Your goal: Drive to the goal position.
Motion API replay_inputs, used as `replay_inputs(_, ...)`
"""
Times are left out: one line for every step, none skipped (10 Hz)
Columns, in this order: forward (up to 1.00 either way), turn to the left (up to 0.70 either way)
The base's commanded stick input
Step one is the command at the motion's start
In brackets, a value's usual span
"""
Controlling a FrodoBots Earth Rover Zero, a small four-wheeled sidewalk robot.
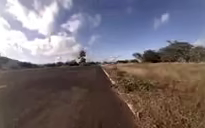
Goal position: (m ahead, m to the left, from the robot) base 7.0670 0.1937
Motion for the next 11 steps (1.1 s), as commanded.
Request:
replay_inputs(0.70, 0.00)
replay_inputs(0.70, 0.00)
replay_inputs(0.70, 0.00)
replay_inputs(0.70, 0.00)
replay_inputs(0.70, 0.00)
replay_inputs(0.70, 0.00)
replay_inputs(0.70, 0.00)
replay_inputs(0.70, 0.00)
replay_inputs(0.70, 0.00)
replay_inputs(0.70, 0.00)
replay_inputs(0.70, 0.00)
